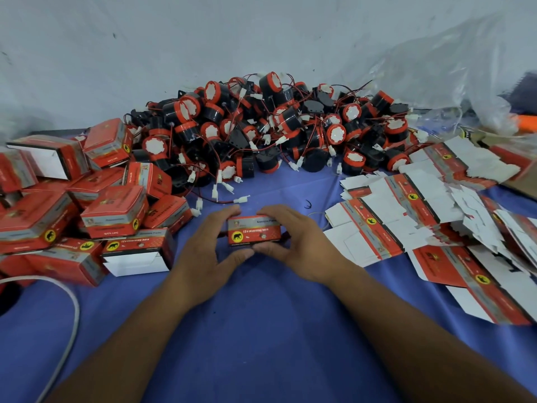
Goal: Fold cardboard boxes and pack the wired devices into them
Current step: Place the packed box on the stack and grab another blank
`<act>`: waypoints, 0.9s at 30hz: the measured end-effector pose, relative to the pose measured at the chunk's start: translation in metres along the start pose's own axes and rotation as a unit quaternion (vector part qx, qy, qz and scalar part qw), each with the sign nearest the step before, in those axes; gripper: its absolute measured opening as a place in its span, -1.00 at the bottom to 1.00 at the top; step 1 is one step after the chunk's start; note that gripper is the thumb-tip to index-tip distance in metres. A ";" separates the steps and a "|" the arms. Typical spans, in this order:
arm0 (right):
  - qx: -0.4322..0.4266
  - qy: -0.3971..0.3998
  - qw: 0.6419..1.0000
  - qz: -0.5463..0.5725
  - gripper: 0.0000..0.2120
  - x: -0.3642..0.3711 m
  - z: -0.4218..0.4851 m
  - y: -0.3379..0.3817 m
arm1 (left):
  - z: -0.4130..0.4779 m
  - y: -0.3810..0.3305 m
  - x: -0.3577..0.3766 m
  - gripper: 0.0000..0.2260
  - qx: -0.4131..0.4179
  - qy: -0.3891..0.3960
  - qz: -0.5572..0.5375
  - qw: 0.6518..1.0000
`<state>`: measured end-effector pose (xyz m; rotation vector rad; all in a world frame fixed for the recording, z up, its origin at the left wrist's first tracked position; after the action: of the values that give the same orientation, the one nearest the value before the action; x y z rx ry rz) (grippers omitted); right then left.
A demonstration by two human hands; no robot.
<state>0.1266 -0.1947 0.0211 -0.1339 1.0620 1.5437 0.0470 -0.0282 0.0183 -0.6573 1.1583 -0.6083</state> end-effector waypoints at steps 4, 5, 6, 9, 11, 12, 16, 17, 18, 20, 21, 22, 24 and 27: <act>0.032 -0.021 0.998 0.039 -0.36 -0.002 0.001 -0.003 | -0.002 -0.005 -0.005 -0.50 0.019 -0.064 0.032 0.997; 0.045 -0.021 0.998 0.041 -0.35 -0.003 0.002 -0.003 | -0.003 -0.008 -0.009 -0.53 0.026 -0.104 0.042 0.993; 0.057 -0.022 0.998 0.031 -0.36 -0.006 0.003 -0.004 | -0.003 -0.012 -0.017 -0.55 0.034 -0.156 0.050 0.986; 0.090 -0.034 0.994 -0.057 -0.47 -0.025 0.006 -0.007 | -0.003 -0.023 -0.063 -0.60 0.083 -0.350 0.114 0.926; 0.117 -0.005 0.984 -0.135 -0.52 -0.043 0.009 -0.011 | -0.003 -0.019 -0.102 -0.65 0.114 -0.459 0.177 0.863; 0.147 0.021 0.975 -0.165 -0.52 -0.054 0.010 -0.015 | -0.002 -0.007 -0.121 -0.67 0.099 -0.482 0.198 0.848; 0.331 0.128 0.905 -0.233 -0.34 -0.111 -0.007 -0.039 | 0.012 0.078 -0.190 -0.54 -0.099 -0.384 0.294 0.870; 0.367 0.139 0.885 -0.252 -0.31 -0.126 -0.014 -0.043 | 0.013 0.089 -0.199 -0.52 -0.129 -0.348 0.328 0.869; 0.393 0.144 0.868 -0.268 -0.29 -0.139 -0.022 -0.048 | 0.011 0.096 -0.203 -0.49 -0.133 -0.323 0.360 0.865; 0.435 0.156 0.835 -0.300 -0.23 -0.155 -0.036 -0.058 | 0.005 0.106 -0.200 -0.42 -0.122 -0.290 0.362 0.878; 0.450 0.167 0.817 -0.319 -0.21 -0.158 -0.041 -0.064 | 0.001 0.105 -0.198 -0.39 -0.134 -0.275 0.334 0.892; 0.461 0.177 0.801 -0.338 -0.19 -0.158 -0.045 -0.070 | -0.002 0.105 -0.196 -0.37 -0.150 -0.265 0.301 0.904; 0.473 0.185 0.781 -0.363 -0.17 -0.155 -0.048 -0.078 | -0.005 0.093 -0.190 -0.32 -0.170 -0.274 0.293 0.900; 0.460 0.183 0.776 -0.391 -0.29 -0.149 -0.044 -0.085 | -0.013 0.023 -0.167 -0.47 -0.041 -0.358 0.356 0.862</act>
<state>0.2211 -0.3433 0.0417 -0.1645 1.6850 0.1425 -0.0114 0.1068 0.1016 -0.4124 0.6324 0.3170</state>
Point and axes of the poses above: each hand's wrist, its own z-axis towards the middle knuckle, its own x-axis out of the palm, y = z × x, the point moved 5 cm from there along z, towards the middle knuckle, and after that the axes turned 9 degrees about -x, right-handed, at the moved point
